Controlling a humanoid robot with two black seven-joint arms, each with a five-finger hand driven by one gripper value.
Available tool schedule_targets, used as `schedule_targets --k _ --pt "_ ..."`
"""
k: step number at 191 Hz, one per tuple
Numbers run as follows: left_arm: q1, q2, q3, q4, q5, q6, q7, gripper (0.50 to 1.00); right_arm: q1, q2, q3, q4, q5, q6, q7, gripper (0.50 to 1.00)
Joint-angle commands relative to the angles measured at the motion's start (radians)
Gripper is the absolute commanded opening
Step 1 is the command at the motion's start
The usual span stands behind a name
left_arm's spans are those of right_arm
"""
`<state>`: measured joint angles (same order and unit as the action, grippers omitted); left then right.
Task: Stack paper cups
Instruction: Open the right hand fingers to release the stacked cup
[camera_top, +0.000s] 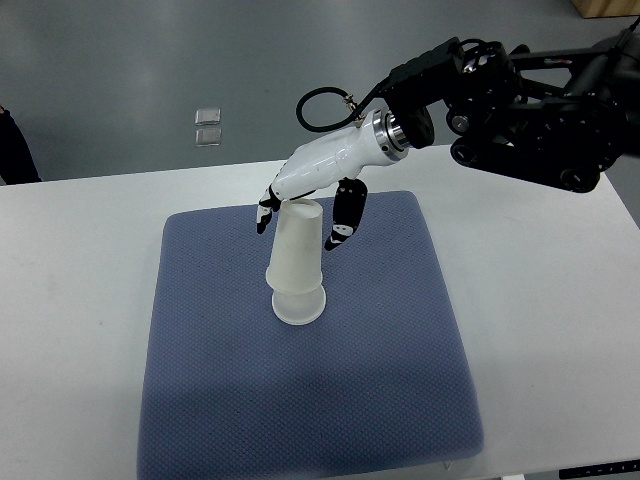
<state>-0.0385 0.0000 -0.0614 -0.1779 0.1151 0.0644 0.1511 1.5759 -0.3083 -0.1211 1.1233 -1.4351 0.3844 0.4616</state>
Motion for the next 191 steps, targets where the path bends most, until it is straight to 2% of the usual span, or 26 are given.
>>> schedule_targets --k 1,62,108,145,152,167,191 --pt "0.0 0.0 0.0 0.0 0.0 0.0 -0.001 1.0 0.01 -0.005 0.0 0.001 0.007 0.005 0.0 0.829" --pt "0.0 0.0 0.0 0.0 0.0 0.0 0.001 1.0 -0.109 0.041 0.0 0.0 0.038 -0.03 -0.006 0.829" --pt "0.0 0.0 0.0 0.0 0.0 0.0 0.001 1.0 -0.142 0.055 0.044 0.0 0.071 -0.03 -0.006 0.829" --pt "0.0 0.0 0.0 0.0 0.0 0.0 -0.001 1.0 -0.112 0.04 0.052 -0.002 0.076 -0.025 -0.006 0.829" --pt "0.0 0.0 0.0 0.0 0.0 0.0 0.001 1.0 -0.091 0.032 0.054 -0.007 0.079 -0.029 -0.006 0.836" --pt "0.0 0.0 0.0 0.0 0.0 0.0 0.001 1.0 -0.073 0.0 0.072 -0.017 0.116 -0.029 -0.005 0.901" --pt "0.0 0.0 0.0 0.0 0.0 0.0 -0.001 1.0 -0.071 -0.049 0.109 -0.057 0.211 -0.027 -0.005 0.907"
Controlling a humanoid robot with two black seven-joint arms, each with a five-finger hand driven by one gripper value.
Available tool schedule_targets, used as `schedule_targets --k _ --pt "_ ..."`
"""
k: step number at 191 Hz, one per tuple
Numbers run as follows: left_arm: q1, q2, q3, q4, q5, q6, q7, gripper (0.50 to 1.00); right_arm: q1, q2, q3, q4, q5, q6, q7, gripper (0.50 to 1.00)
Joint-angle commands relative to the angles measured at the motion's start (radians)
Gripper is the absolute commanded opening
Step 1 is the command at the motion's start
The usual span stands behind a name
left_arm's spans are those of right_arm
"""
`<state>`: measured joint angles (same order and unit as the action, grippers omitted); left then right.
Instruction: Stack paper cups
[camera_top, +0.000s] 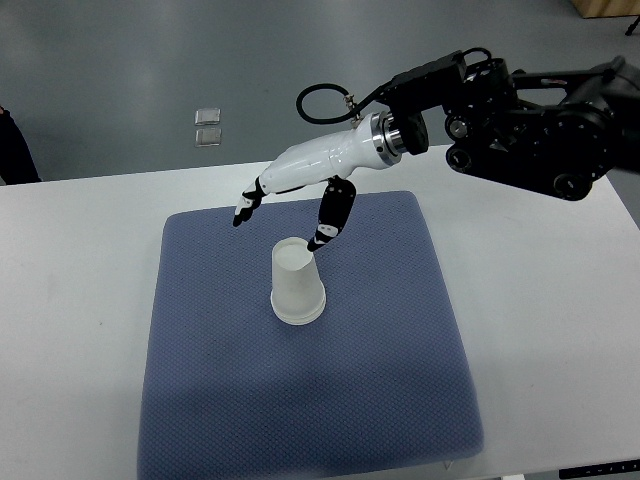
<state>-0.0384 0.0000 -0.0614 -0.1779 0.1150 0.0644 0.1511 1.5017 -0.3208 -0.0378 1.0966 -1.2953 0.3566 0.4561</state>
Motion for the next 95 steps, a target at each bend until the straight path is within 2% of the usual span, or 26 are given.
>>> schedule_targets --k 1,38,72,95 --pt "0.0 0.0 0.0 0.0 0.0 0.0 -0.001 1.0 0.003 -0.037 0.026 -0.03 0.071 0.001 0.001 0.907" --pt "0.0 0.0 0.0 0.0 0.0 0.0 -0.001 1.0 -0.025 -0.047 0.067 -0.138 0.36 -0.016 -0.001 0.907" --pt "0.0 0.0 0.0 0.0 0.0 0.0 -0.001 1.0 -0.081 -0.044 0.068 -0.254 0.735 -0.104 -0.005 0.907" --pt "0.0 0.0 0.0 0.0 0.0 0.0 -0.001 1.0 -0.107 -0.044 0.07 -0.319 0.976 -0.182 -0.047 0.907"
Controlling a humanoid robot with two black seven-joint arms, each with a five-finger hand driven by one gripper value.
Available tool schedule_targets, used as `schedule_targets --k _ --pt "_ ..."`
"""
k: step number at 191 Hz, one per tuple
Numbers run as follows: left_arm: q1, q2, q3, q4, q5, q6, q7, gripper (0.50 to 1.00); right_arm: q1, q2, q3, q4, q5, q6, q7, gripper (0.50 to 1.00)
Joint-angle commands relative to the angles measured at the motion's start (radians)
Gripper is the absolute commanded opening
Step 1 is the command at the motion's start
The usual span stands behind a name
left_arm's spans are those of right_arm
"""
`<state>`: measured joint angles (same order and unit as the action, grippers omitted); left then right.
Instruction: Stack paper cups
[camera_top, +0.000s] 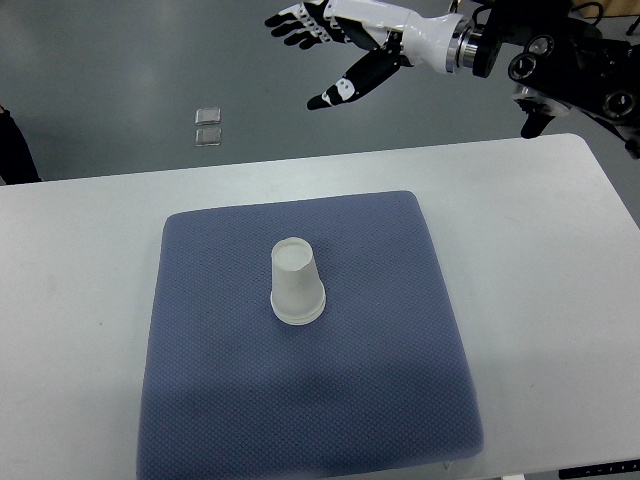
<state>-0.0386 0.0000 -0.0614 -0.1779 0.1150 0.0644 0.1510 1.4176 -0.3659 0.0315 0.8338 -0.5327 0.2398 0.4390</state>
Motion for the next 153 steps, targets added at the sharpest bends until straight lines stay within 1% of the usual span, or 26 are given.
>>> schedule_targets --k 1,13,27,36,58,73,100,131,153 --pt "0.0 0.0 0.0 0.0 0.0 0.0 -0.001 1.0 -0.023 0.001 0.001 -0.056 0.214 -0.065 -0.029 0.907" --pt "0.0 0.0 0.0 0.0 0.0 0.0 -0.001 1.0 -0.043 0.004 -0.001 -0.078 0.345 -0.092 -0.033 0.907" --pt "0.0 0.0 0.0 0.0 0.0 0.0 -0.001 1.0 -0.063 0.005 -0.004 -0.082 0.462 -0.116 -0.034 0.907" --pt "0.0 0.0 0.0 0.0 0.0 0.0 0.001 1.0 -0.08 0.004 -0.005 -0.084 0.537 -0.143 -0.039 0.907" --pt "0.0 0.0 0.0 0.0 0.0 0.0 -0.001 1.0 -0.123 0.002 -0.002 -0.085 0.666 -0.169 -0.072 0.907" --pt "0.0 0.0 0.0 0.0 0.0 0.0 0.001 1.0 -0.173 0.001 0.001 -0.085 0.741 -0.183 -0.077 0.907" --pt "-0.001 0.0 0.0 0.0 0.0 0.0 0.001 1.0 -0.279 0.012 0.016 -0.091 0.797 -0.178 -0.075 0.909" --pt "0.0 0.0 0.0 0.0 0.0 0.0 -0.001 1.0 -0.401 0.024 0.127 -0.093 0.793 -0.168 -0.071 0.913" --pt "0.0 0.0 0.0 0.0 0.0 0.0 0.001 1.0 -0.454 0.031 0.189 -0.093 0.777 -0.131 -0.062 0.913"
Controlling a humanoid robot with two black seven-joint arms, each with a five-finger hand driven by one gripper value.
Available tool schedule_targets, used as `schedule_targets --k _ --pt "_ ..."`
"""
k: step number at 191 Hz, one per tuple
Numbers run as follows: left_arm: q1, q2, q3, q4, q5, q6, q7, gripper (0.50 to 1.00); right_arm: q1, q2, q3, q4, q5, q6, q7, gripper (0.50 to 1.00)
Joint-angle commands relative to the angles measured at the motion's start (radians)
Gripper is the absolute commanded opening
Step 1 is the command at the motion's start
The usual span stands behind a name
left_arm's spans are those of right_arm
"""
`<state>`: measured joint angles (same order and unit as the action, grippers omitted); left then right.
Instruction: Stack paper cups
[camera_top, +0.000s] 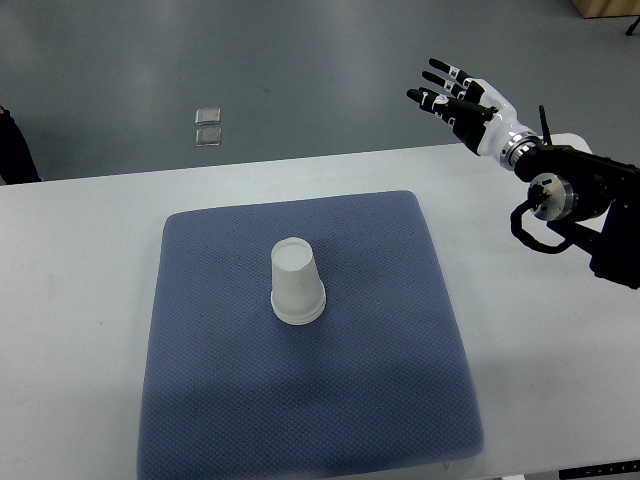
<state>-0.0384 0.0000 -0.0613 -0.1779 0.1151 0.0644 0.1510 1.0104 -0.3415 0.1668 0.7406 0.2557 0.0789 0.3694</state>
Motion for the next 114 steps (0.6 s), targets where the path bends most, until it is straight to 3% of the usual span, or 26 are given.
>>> schedule_targets --k 1,114 --pt "0.0 0.0 0.0 0.0 0.0 0.0 0.001 1.0 -0.047 0.007 0.054 0.0 -0.012 0.03 0.008 0.913" --pt "0.0 0.0 0.0 0.0 0.0 0.0 0.001 1.0 -0.091 0.058 0.1 -0.001 -0.012 0.033 0.04 0.923"
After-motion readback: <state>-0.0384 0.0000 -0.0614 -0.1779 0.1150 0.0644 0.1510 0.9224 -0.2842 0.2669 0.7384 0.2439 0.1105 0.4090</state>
